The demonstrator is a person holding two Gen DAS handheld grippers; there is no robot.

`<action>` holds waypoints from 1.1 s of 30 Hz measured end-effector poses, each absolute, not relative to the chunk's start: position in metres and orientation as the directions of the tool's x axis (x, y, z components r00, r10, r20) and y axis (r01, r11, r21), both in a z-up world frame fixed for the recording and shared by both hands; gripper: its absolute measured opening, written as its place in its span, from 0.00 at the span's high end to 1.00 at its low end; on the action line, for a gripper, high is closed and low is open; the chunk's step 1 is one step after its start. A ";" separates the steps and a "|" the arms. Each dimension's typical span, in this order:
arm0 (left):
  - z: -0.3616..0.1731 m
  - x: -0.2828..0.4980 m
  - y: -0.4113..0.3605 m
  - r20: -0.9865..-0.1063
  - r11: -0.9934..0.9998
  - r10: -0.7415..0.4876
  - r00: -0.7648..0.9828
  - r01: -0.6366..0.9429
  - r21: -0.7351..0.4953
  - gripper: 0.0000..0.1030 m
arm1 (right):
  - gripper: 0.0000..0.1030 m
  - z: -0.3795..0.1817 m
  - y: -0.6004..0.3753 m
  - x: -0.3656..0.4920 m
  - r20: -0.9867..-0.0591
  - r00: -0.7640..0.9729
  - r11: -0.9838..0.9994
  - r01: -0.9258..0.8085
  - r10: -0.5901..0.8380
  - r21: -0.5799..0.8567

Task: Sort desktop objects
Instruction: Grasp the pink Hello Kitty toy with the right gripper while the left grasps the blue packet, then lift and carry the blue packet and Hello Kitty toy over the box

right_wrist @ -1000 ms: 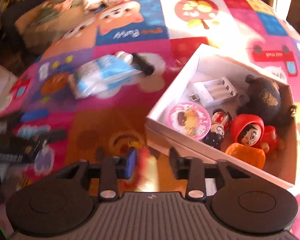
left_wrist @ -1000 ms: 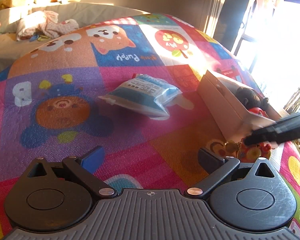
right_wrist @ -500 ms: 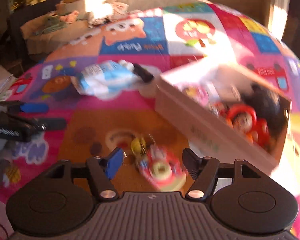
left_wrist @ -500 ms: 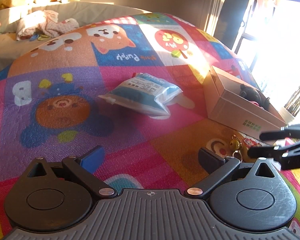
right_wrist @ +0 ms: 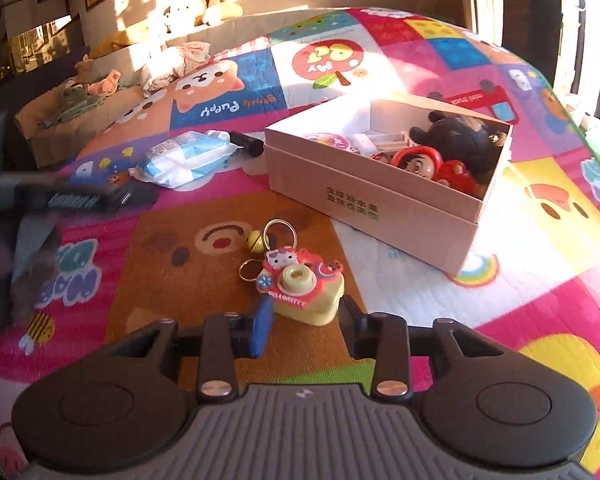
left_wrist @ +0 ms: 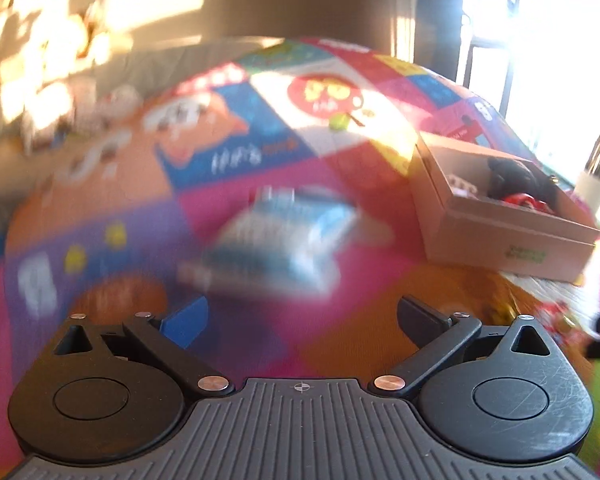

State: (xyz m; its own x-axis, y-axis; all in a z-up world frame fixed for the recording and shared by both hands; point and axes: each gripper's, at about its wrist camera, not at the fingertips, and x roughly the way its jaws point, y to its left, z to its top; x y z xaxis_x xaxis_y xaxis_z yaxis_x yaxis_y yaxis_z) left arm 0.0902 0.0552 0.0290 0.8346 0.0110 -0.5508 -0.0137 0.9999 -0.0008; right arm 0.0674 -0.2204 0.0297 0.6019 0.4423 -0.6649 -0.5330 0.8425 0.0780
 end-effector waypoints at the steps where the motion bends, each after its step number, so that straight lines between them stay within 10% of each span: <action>1: 0.030 0.101 0.053 -0.541 0.999 0.037 0.840 -0.017 0.043 0.00 | 0.59 0.031 -0.222 0.065 -0.659 0.601 0.840 -0.536 0.451 0.086; 7: 0.021 0.157 0.062 -0.590 0.997 0.052 0.806 -0.011 0.074 0.01 | 0.50 0.041 -0.210 0.064 -0.633 0.607 0.815 -0.575 0.480 0.067; 9: 0.019 0.157 0.064 -0.595 0.998 0.038 0.803 -0.005 0.057 0.29 | 0.49 0.044 -0.203 0.065 -0.628 0.603 0.804 -0.592 0.492 0.062; 15: 0.018 0.113 0.064 -0.584 0.997 -0.012 0.812 0.053 0.053 0.41 | 0.48 0.044 -0.183 0.067 -0.637 0.588 0.785 -0.619 0.498 0.042; 21: 0.026 0.044 0.044 -0.602 0.964 -0.235 0.763 0.261 -0.045 0.37 | 0.42 0.033 -0.185 0.062 -0.639 0.634 0.817 -0.576 0.436 -0.015; 27: 0.019 0.009 0.026 -0.592 0.961 -0.252 0.765 0.268 -0.062 0.10 | 0.36 0.021 -0.189 0.071 -0.669 0.682 0.861 -0.493 0.296 -0.122; 33: 0.010 0.013 0.028 -0.609 0.985 -0.171 0.775 0.146 -0.090 0.05 | 0.35 0.022 -0.209 0.071 -0.617 0.769 0.912 -0.360 0.170 -0.196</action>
State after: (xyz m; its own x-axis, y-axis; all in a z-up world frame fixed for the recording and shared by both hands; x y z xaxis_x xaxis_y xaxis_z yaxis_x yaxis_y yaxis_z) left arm 0.0129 0.0278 0.0097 0.7748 -0.1706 -0.6088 0.1463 0.9852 -0.0898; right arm 0.0711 -0.2087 0.0218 0.7686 0.1702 -0.6167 -0.3596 0.9122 -0.1964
